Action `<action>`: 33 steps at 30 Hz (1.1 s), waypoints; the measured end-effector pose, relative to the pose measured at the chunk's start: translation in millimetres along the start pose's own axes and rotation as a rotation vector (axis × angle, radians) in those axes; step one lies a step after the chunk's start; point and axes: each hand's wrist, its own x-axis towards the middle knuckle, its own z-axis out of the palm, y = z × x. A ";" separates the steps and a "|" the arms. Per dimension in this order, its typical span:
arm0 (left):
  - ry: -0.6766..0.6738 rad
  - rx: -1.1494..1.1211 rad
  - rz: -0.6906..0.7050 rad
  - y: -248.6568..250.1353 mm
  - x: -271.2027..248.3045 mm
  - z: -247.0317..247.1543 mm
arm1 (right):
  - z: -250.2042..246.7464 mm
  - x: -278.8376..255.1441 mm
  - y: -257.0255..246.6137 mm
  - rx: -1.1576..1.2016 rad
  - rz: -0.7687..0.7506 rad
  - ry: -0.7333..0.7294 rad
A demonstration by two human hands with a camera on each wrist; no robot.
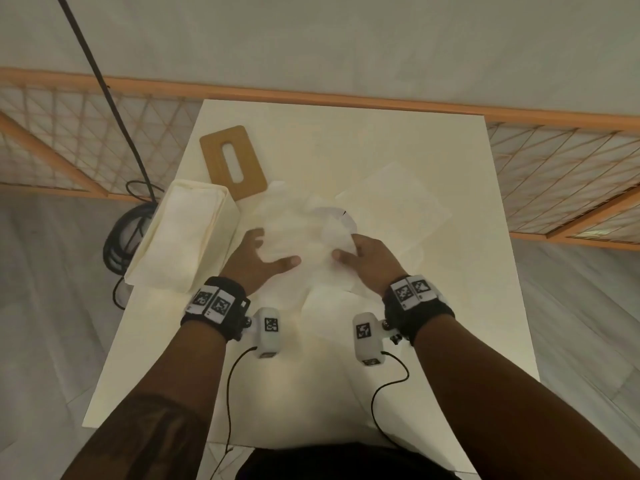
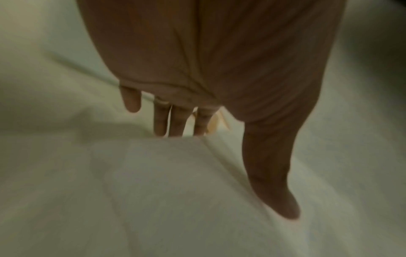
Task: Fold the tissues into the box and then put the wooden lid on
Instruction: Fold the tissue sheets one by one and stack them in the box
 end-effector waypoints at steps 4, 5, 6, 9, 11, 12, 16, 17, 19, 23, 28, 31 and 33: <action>-0.145 -0.602 -0.219 -22.2 -2.2 9.3 | -17.3 -5.1 7.0 0.205 0.064 0.026; -0.173 -0.668 -0.213 -24.3 -0.5 12.2 | -20.4 -5.7 9.1 0.229 0.074 0.021; -0.193 -0.713 -0.191 -22.6 -0.8 14.5 | -23.2 -6.6 11.1 0.248 0.085 0.012; -0.187 -0.730 -0.150 -14.6 3.2 18.6 | -30.7 -11.5 19.7 0.370 0.100 -0.043; -0.197 -0.665 -0.121 -11.0 5.4 20.2 | -35.0 -16.8 24.9 0.494 0.119 -0.092; -0.209 -0.618 -0.090 -9.3 5.8 21.7 | -37.0 -20.3 25.3 0.547 0.129 -0.113; -0.186 -0.610 -0.026 -3.8 7.3 30.9 | -47.0 -30.3 28.5 0.562 0.112 -0.157; -0.172 -0.620 -0.025 -2.6 7.8 33.8 | -49.8 -32.5 29.7 0.532 0.106 -0.149; -0.158 -0.620 -0.010 -1.6 7.9 38.7 | -54.8 -36.2 32.8 0.469 0.114 -0.071; -0.168 -0.618 -0.013 0.0 5.2 42.5 | -61.6 -45.5 42.4 0.409 0.126 0.025; -0.215 -0.615 -0.005 -3.8 6.3 51.1 | -66.0 -59.8 47.6 0.413 0.169 -0.009; -0.245 -0.566 0.007 -3.7 5.3 53.5 | -67.4 -69.9 55.5 0.507 0.176 0.005; -0.255 -0.526 0.012 -2.7 3.9 54.4 | -64.7 -77.1 60.8 0.542 0.201 0.043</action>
